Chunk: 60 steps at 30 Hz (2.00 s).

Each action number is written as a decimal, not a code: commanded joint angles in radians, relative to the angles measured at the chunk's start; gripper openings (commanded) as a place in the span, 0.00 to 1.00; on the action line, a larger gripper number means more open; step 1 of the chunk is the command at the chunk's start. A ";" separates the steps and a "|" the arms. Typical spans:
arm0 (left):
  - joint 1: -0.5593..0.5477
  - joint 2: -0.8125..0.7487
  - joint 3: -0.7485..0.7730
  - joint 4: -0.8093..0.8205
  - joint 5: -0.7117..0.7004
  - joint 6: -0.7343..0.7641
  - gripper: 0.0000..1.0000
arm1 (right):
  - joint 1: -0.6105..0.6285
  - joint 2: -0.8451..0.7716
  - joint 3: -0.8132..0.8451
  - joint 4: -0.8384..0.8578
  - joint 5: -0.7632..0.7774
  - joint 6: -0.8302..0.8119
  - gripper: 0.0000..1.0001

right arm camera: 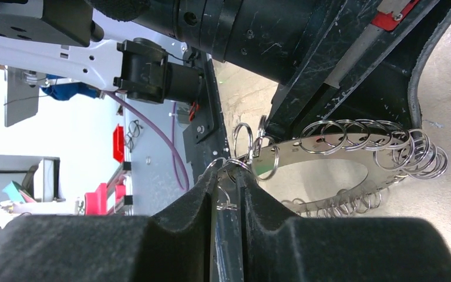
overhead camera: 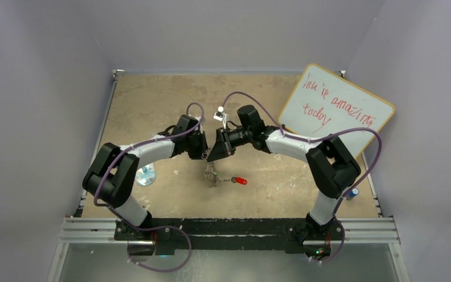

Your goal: Put the keys on the keyring

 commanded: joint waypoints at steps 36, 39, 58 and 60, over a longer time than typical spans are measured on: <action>-0.004 -0.140 0.088 -0.042 -0.202 0.152 0.46 | -0.041 0.016 -0.148 -0.094 0.017 -0.059 0.52; -0.004 -0.190 0.042 -0.078 -0.248 0.132 0.48 | -0.048 -0.012 -0.126 -0.167 0.072 -0.105 0.57; -0.002 -0.395 -0.399 -0.024 -0.062 -0.248 0.49 | -0.097 0.059 -0.113 -0.219 0.240 -0.218 0.42; -0.003 -0.366 -0.396 0.017 -0.066 -0.237 0.40 | -0.096 0.077 -0.129 -0.218 0.211 -0.215 0.33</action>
